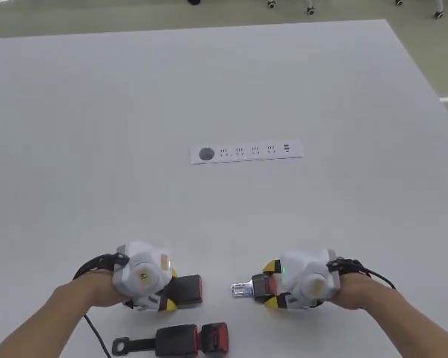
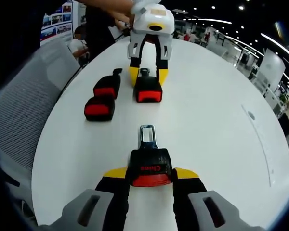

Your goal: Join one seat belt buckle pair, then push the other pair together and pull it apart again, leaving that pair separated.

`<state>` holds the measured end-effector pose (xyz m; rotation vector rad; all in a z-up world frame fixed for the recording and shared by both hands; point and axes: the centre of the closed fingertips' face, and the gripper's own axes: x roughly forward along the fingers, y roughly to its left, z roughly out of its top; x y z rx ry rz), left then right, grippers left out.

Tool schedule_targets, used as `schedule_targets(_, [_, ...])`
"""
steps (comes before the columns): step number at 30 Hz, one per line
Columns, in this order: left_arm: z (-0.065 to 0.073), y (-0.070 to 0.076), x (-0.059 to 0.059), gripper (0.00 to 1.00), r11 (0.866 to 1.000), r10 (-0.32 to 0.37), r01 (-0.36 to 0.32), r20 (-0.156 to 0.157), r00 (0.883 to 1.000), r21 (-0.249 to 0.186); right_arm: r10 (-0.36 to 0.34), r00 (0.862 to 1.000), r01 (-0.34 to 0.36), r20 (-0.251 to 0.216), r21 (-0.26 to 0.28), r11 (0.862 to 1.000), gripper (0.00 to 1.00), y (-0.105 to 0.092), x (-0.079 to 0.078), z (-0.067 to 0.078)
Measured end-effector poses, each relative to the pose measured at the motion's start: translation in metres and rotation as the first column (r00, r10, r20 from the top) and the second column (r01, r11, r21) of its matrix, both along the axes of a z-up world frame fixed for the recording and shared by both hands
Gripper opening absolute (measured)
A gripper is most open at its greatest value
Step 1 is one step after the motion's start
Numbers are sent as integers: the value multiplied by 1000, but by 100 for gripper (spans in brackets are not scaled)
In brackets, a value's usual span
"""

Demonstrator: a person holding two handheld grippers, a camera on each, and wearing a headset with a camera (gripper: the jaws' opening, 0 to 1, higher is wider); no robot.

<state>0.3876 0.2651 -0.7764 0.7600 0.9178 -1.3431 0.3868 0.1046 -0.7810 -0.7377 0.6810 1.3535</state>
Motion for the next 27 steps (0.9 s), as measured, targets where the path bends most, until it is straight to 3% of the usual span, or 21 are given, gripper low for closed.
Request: schedule_targets(27, [3, 0, 0, 32, 1000, 18, -17, -4, 1000, 21, 22, 1000, -22, 3, 12, 1000, 32, 27, -2, 4])
